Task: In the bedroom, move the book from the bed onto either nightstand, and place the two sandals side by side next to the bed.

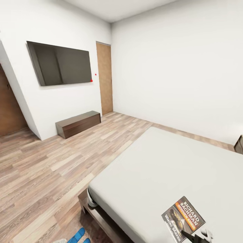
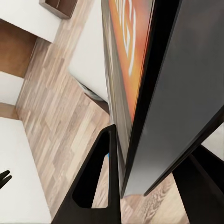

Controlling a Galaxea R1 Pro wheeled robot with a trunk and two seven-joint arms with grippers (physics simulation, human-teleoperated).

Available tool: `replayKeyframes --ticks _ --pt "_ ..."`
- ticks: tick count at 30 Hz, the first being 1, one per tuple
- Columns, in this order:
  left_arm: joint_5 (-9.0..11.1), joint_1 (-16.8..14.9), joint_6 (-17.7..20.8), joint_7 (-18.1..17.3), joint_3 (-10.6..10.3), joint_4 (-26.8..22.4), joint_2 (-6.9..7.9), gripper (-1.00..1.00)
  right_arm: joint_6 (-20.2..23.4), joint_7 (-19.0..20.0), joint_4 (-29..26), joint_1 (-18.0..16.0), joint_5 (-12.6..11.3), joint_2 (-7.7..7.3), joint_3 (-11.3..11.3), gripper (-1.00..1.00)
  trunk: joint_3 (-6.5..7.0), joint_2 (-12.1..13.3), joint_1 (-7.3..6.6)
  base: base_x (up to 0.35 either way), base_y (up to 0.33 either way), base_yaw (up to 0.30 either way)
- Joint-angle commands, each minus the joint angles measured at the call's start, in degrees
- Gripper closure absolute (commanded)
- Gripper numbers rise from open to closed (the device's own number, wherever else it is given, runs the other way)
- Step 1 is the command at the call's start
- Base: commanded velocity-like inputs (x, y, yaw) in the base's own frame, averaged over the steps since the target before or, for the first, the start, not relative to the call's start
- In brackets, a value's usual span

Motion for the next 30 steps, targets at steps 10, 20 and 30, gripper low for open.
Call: replayKeyframes --ticks 10,20,30 --pt "0.53 -0.06 -0.21 -0.23 -0.44 0.10 -0.09 -1.00 -0.22 0.25 0.20 -0.10 -0.36 0.03 0.24 1.00 -0.25 -0.06 0.01 0.000 0.000 0.280" --pt "0.53 -0.06 -0.21 -0.23 -0.46 0.10 -0.15 -1.00 -0.30 0.25 0.20 -0.10 -0.36 0.19 0.29 1.00 -0.44 -0.06 0.01 0.000 0.000 0.280" --pt "0.53 -0.06 -0.21 -0.23 -0.49 0.11 -0.13 -1.00 -0.31 0.42 0.20 -0.10 -0.45 -0.04 0.20 1.00 -0.63 -0.06 0.01 0.000 0.000 0.280"
